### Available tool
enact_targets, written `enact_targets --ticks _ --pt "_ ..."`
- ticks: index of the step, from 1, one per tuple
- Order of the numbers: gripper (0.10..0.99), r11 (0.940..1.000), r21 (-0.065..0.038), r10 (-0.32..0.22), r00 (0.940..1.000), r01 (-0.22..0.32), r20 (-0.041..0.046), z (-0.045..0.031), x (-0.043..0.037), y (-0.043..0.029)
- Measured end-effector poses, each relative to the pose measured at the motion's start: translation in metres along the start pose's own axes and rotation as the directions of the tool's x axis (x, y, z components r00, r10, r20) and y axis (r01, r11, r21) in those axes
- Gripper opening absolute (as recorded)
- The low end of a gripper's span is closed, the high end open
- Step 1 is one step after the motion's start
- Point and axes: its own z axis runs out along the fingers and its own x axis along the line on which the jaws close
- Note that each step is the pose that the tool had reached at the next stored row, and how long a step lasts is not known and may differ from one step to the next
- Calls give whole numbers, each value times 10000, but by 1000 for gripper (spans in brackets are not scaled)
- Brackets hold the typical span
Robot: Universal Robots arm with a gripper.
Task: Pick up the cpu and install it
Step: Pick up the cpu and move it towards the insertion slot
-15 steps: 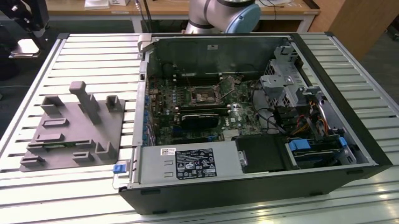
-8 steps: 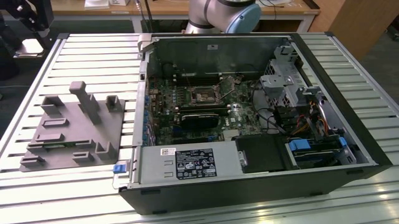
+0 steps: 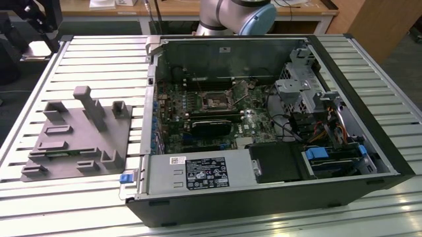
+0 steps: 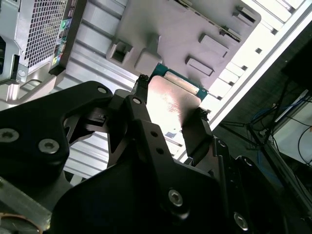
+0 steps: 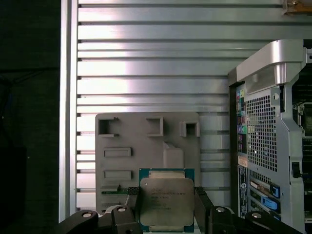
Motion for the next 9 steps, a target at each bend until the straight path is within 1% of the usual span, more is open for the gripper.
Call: enact_targets --ticks 9 --pt "533 10000 0 0 10000 0 0 1 -98 3"
